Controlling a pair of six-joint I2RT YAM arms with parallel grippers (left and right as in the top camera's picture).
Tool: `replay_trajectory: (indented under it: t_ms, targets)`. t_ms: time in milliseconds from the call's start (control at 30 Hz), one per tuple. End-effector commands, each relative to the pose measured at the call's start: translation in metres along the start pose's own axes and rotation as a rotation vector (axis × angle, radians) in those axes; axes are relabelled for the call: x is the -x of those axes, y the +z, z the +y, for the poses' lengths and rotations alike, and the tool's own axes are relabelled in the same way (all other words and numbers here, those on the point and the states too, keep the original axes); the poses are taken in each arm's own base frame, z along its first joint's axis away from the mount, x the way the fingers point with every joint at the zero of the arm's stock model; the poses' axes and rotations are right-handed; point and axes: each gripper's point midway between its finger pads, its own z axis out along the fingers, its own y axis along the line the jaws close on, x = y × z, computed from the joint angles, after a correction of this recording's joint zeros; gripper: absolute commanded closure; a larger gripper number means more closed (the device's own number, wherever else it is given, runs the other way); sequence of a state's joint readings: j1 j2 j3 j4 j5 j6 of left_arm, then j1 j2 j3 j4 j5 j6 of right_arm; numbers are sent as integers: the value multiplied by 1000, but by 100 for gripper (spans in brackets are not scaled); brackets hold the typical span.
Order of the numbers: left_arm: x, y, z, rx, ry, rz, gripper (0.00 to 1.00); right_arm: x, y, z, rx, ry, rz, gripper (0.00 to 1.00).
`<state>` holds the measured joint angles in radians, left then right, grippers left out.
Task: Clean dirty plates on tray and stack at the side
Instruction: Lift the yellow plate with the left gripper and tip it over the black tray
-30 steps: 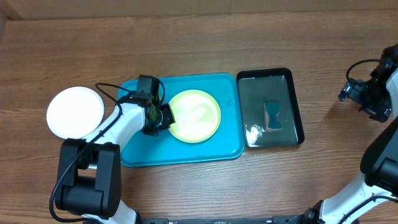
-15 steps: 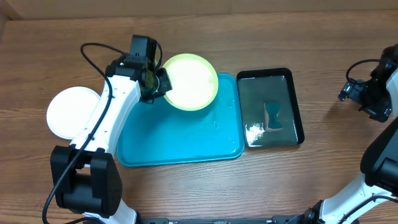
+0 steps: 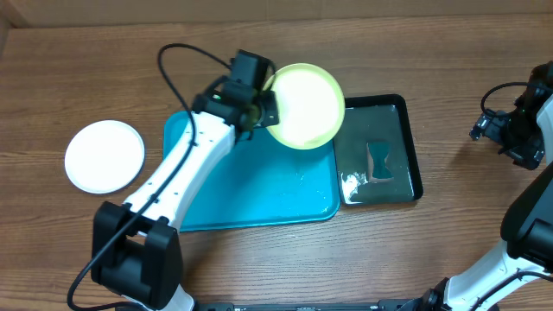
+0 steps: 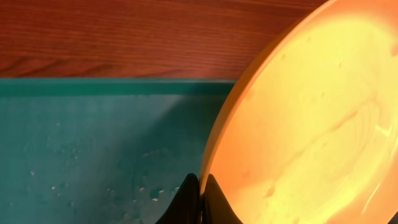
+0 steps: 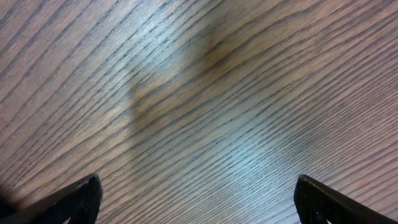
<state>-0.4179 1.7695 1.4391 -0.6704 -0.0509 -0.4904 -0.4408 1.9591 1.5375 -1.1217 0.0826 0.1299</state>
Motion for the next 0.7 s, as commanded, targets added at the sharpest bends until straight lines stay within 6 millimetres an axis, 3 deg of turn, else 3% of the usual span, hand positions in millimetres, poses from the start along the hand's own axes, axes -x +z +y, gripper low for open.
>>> replay_trajectory:
  t_ms: [0,300,667]
  targets:
    - [12,-7,-16,49,58,-98,96,9,-13,0,6,4,-45,0]
    - [23,-22,-51,144,183,-289,96,9,-13,0,6,4,-45,0]
    - [49,-54,-84,271,373,-535,96,9,-13,0,6,4,-45,0]
